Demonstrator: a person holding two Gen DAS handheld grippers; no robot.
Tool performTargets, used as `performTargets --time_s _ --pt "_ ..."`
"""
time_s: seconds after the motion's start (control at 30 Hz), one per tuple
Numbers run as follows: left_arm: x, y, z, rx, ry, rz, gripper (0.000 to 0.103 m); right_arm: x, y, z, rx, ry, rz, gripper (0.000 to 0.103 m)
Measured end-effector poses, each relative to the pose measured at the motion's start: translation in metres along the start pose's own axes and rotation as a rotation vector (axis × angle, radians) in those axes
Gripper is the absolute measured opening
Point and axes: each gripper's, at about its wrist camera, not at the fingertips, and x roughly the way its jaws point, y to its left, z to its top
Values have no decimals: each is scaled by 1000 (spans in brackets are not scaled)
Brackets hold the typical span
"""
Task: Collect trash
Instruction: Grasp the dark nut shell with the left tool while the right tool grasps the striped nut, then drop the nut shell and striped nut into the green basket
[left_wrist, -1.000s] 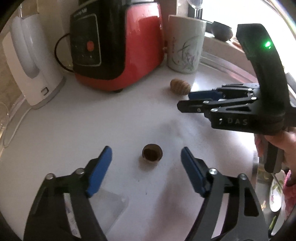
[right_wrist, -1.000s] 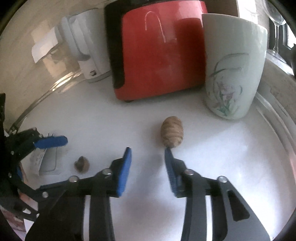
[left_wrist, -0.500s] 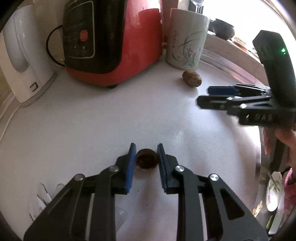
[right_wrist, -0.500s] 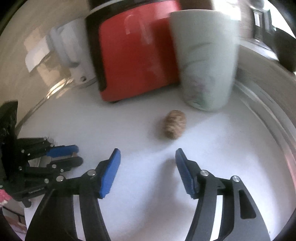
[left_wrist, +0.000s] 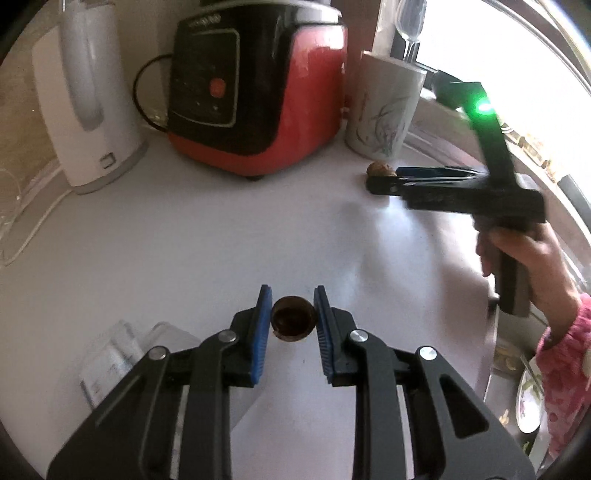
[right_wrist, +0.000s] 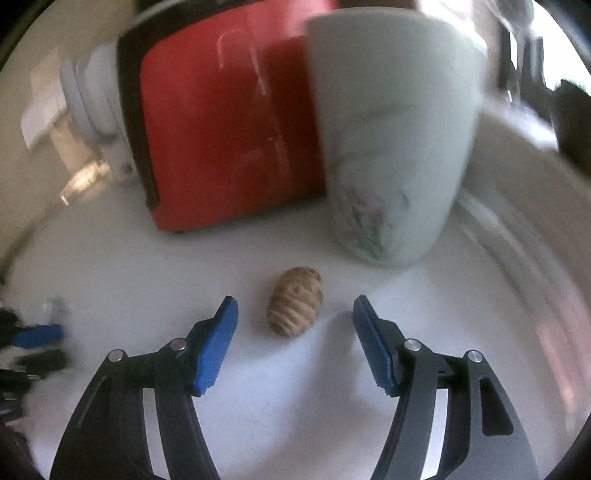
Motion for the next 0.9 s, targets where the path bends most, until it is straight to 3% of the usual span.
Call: performTargets --time_s 0.03,0.13,0.33,0.5,0.63,0.9 --pt "-6 1 -3 -8 -5 1 23 0 5 2 -6 -8 -5 59" --pt "-18 4 -10 -9 -11 5 23 7 12 5 2 23 -20 30" --pt "-38 21 -34 -23 -17 26 23 6 26 6 15 54 -47 28" --pt "-74 42 -63 -44 -30 5 23 -40 63 -9 21 25 -16 28" --pt "-108 55 -96 -36 -11 -44 23 -100 120 -43 40 1 17 28" --pt "-167 86 -205 59 119 -161 23 -193 252 -148 132 5 63 28"
